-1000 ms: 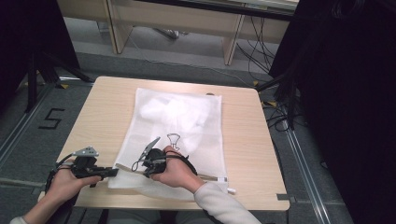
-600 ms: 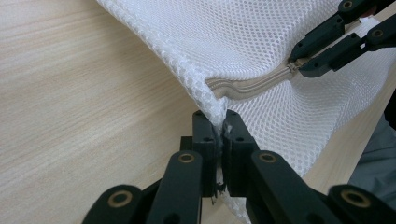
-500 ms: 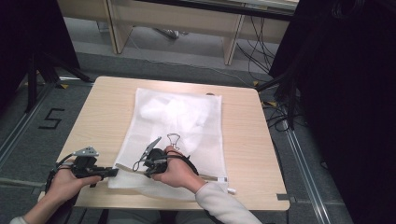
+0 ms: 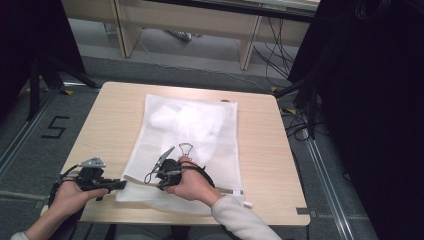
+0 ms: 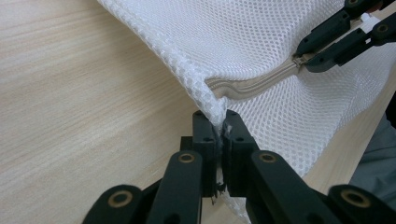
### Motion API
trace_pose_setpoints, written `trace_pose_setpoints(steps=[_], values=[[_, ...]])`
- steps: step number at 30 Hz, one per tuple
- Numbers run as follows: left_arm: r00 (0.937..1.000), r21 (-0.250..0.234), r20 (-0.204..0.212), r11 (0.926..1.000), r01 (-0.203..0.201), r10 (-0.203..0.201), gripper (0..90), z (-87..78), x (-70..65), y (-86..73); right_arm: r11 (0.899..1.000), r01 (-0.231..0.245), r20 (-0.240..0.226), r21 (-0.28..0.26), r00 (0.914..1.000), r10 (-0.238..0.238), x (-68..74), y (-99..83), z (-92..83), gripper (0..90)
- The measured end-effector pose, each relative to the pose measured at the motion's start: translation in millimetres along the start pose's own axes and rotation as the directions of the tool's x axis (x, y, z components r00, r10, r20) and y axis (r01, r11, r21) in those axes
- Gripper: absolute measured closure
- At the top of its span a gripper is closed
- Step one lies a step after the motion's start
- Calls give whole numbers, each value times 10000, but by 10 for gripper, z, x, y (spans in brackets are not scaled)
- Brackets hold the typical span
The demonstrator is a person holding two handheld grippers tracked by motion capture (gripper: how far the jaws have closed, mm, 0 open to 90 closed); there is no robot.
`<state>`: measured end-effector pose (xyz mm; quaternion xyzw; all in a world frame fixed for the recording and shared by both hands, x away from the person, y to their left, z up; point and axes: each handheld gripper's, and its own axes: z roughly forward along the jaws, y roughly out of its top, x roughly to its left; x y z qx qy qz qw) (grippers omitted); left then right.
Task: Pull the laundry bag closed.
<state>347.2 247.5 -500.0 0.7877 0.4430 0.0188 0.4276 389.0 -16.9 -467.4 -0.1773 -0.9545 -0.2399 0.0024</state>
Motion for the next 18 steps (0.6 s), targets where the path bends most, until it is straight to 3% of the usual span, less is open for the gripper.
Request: trace_pose_setpoints(steps=[13,14,16,18], values=[[10000,187,42,9998,-77,77,852,-14,4,10,10000,57,37,43,10000,-58,-7,-20,-31,827],[10000,-24,19,10000,-35,35,851,-2,-1,2,10000,26,54,11,10000,-26,-9,-24,-30,827],[10000,185,50,9998,-78,77,852,-14,2,10,10000,58,34,-19,10000,-58,-14,-27,-30,827],[10000,135,-34,9999,-64,64,851,-13,-2,8,9999,-126,-7,-37,9999,126,-7,-33,-37,827]])
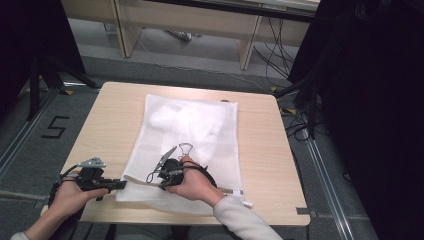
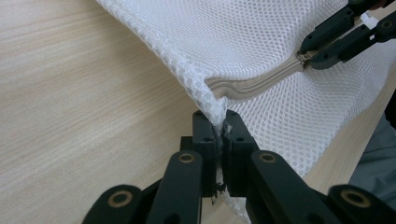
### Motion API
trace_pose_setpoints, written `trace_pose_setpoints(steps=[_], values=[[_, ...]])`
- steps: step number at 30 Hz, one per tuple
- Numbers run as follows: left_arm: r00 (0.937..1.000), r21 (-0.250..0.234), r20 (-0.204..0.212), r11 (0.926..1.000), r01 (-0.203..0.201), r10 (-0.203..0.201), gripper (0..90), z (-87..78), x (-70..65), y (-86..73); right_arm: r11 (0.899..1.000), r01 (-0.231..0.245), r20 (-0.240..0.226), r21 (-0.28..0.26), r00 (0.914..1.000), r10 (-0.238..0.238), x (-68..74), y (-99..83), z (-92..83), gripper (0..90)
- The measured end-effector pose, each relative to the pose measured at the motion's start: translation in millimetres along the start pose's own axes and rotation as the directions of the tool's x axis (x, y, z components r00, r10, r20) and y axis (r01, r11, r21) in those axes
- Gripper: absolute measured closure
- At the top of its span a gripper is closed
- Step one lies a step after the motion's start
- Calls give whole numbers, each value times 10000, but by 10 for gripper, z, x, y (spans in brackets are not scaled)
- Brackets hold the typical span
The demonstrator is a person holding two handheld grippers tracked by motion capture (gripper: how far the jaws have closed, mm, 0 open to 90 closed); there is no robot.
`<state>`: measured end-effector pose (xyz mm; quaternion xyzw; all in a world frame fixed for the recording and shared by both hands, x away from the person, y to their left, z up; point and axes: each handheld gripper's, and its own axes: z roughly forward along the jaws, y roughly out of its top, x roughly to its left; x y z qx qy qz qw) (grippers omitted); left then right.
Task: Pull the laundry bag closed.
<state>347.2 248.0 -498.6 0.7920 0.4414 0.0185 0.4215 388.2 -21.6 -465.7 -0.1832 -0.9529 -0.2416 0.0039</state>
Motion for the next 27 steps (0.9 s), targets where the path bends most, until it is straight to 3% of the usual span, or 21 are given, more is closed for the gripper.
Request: trace_pose_setpoints(steps=[2,4,5,7,8,13,27], values=[[10000,35,86,10000,-4,3,851,0,4,1,9998,165,-2,55,9999,-165,-11,-5,-9,827],[10000,44,78,10000,-18,18,851,2,2,2,9999,153,58,69,9999,-153,-16,-16,-14,827],[10000,-186,66,9998,37,-36,851,13,0,-7,9999,142,90,65,9999,-142,-15,-19,-14,827],[10000,-59,4,10000,-14,14,851,6,0,-3,10000,-12,30,69,10000,12,-17,-28,-20,827],[10000,-151,49,9999,17,-16,851,11,-1,-6,9998,156,-17,87,9999,-156,-31,-34,-22,827],[10000,-140,22,9999,11,-10,851,11,0,-7,9997,-12,210,223,9998,7,-45,-61,-59,827],[10000,-125,5,9999,32,-32,851,14,0,-8,9998,-115,83,146,9999,114,-75,-112,-88,827]])
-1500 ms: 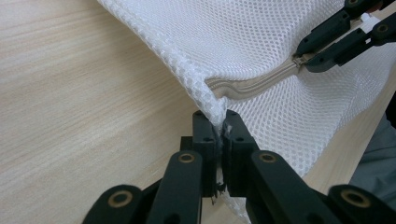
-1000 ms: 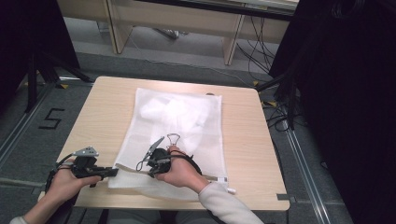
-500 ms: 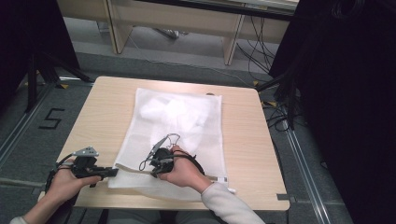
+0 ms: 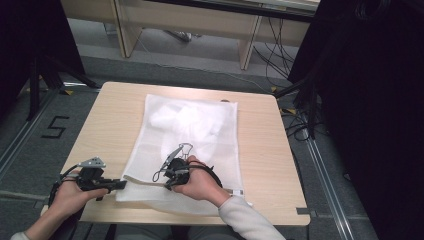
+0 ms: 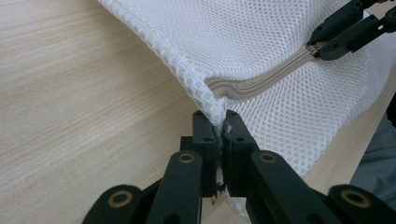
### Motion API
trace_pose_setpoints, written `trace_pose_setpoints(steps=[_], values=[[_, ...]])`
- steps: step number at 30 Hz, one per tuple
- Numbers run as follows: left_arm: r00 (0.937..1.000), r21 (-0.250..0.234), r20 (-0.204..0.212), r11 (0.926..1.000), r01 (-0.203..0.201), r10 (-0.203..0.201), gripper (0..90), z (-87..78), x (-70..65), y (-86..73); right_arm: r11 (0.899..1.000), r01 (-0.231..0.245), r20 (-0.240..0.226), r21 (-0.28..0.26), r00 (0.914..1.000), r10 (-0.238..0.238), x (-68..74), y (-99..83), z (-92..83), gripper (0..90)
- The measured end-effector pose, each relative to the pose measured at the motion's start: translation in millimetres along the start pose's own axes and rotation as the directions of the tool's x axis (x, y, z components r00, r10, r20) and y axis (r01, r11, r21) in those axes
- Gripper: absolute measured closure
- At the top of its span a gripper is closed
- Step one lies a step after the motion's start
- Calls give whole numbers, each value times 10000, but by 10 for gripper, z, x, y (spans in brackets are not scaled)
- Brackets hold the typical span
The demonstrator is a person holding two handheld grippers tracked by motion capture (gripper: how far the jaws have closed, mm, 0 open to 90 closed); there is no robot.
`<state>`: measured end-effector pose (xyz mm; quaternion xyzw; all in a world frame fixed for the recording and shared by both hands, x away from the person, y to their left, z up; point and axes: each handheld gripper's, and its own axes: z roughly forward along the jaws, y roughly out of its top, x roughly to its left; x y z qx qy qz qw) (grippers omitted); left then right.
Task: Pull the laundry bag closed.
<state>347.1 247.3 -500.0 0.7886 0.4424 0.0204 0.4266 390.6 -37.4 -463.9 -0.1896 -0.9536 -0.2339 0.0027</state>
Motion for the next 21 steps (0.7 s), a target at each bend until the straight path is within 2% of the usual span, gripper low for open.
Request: trace_pose_setpoints(steps=[4,6,16,17,18,21], values=[[10000,-2,0,10000,-4,4,851,0,0,0,9999,75,-22,-85,10000,-76,-10,-10,-7,827],[10000,-3,-5,10000,15,-15,851,0,2,-1,9999,-150,-56,-47,9999,149,3,-13,-22,827],[10000,164,-7,9999,-4,4,851,-7,6,4,9998,-211,-31,-63,9998,211,-40,-58,-60,827],[10000,-2,-21,10000,29,-29,851,4,4,-3,9997,-236,18,-69,9997,236,-45,-62,-65,827],[10000,201,-74,9998,-11,12,851,-8,3,5,9996,-281,-14,-56,9996,281,-47,-66,-71,826],[10000,208,13,9998,-29,29,851,-6,8,5,9997,-231,-69,-95,9997,230,-56,-71,-75,827]])
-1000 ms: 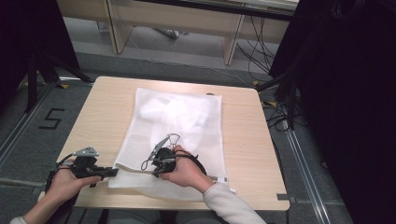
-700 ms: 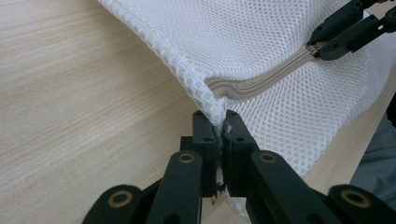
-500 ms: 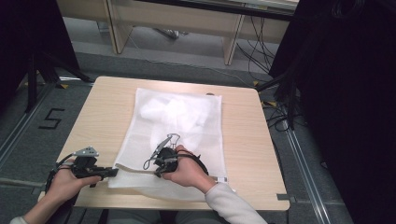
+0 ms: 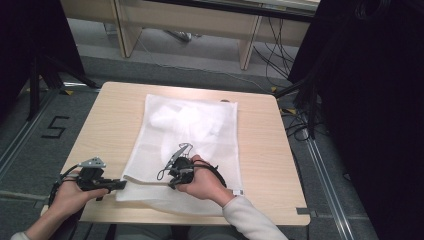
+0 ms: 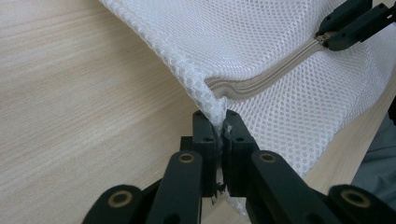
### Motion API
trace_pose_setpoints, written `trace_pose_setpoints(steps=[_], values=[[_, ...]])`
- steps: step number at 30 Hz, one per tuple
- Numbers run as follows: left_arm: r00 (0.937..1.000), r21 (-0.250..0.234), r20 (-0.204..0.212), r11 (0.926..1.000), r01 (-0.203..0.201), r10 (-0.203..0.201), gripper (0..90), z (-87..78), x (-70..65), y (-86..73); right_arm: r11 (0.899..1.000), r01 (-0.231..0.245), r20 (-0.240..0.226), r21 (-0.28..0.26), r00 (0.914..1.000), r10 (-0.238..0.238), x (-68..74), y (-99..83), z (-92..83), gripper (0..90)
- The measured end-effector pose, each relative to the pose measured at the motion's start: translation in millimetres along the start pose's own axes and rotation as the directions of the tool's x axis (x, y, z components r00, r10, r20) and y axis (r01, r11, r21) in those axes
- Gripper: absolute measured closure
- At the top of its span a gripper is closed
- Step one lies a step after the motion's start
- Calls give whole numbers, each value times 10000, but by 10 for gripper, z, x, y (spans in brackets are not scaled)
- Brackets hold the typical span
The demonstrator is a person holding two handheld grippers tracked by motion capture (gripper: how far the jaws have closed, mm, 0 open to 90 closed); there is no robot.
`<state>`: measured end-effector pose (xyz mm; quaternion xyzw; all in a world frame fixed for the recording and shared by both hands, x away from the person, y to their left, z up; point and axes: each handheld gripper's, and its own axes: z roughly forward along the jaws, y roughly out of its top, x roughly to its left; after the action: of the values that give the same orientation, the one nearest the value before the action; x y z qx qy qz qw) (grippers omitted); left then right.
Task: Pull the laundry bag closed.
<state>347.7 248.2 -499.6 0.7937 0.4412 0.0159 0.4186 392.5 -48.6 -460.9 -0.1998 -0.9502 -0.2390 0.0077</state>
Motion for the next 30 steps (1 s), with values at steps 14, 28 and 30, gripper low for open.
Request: trace_pose_setpoints(steps=[14,28,30], values=[[10000,26,2,10000,-28,28,851,1,4,-2,9999,-145,68,-4,9999,145,-22,-30,-43,827],[10000,-11,51,10000,-32,32,851,2,0,0,9997,-239,60,36,9997,239,-31,-42,-59,827],[10000,-22,55,10000,-18,18,851,3,-1,-1,9997,-242,40,41,9997,241,-34,-44,-60,827]])
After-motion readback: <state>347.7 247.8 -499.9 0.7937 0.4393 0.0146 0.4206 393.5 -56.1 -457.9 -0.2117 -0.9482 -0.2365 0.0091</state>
